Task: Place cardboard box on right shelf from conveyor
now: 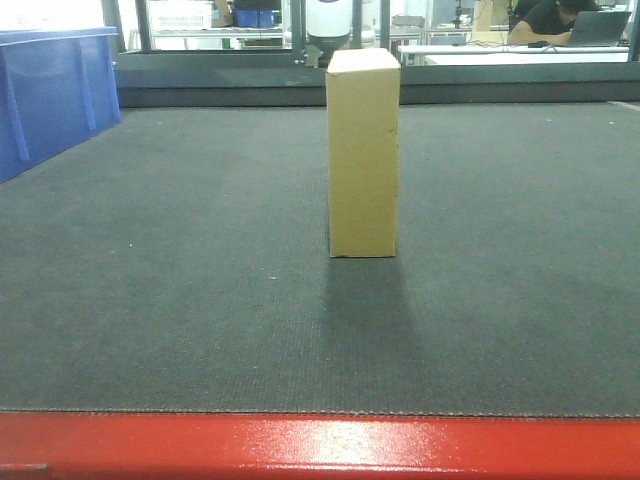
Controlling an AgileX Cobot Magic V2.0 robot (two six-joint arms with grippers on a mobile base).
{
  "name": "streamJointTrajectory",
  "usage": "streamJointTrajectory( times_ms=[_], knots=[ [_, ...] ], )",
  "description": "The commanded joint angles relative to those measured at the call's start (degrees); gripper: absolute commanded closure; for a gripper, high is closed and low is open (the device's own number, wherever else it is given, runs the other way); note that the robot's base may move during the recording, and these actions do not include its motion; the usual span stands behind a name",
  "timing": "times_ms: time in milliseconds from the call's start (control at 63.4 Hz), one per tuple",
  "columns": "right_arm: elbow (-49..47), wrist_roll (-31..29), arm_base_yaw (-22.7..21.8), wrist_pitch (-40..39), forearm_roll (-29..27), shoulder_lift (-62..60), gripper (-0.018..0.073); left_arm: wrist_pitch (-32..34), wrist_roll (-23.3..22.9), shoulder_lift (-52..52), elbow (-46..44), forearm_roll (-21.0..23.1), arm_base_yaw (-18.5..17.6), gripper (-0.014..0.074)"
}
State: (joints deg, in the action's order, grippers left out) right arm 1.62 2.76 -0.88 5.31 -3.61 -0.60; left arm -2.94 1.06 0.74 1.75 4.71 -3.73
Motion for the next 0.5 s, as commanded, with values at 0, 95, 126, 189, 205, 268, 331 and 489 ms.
streamJointTrajectory(
  times_ms=[0,95,126,189,205,268,331,489],
  knots=[
    [-0.21,-0.42,-0.09,-4.78,0.18,-0.8,0.0503,5.19,-0.4,0.69,-0.19,0.5,-0.32,0.0715],
    [-0.21,-0.42,-0.09,-4.78,0.18,-0.8,0.0503,5.19,-0.4,0.69,-0.19,0.5,-0.32,0.0715],
    [-0.21,-0.42,-0.09,-4.78,0.18,-0.8,0.0503,5.19,-0.4,0.69,-0.19,0.5,-0.32,0.0715],
    [-0.21,-0.42,-0.09,-4.78,0.18,-0.8,0.0503,5.19,-0.4,0.69,-0.19,0.5,-0.32,0.0715],
    [-0.21,-0.42,-0.09,-4.78,0.18,-0.8,0.0503,5.19,-0.4,0.69,-0.19,0.5,-0.32,0.0715],
    [-0.21,-0.42,-0.09,-4.78,0.18,-0.8,0.0503,5.19,-0.4,0.69,-0.19,0.5,-0.32,0.0715],
    [-0.21,-0.42,-0.09,-4.78,0.18,-0.8,0.0503,5.19,-0.4,0.69,-0.19,0.5,-0.32,0.0715],
    [-0.21,-0.42,-0.09,-4.84,0.18,-0.8,0.0503,5.19,-0.4,0.69,-0.19,0.5,-0.32,0.0715]
  ],
)
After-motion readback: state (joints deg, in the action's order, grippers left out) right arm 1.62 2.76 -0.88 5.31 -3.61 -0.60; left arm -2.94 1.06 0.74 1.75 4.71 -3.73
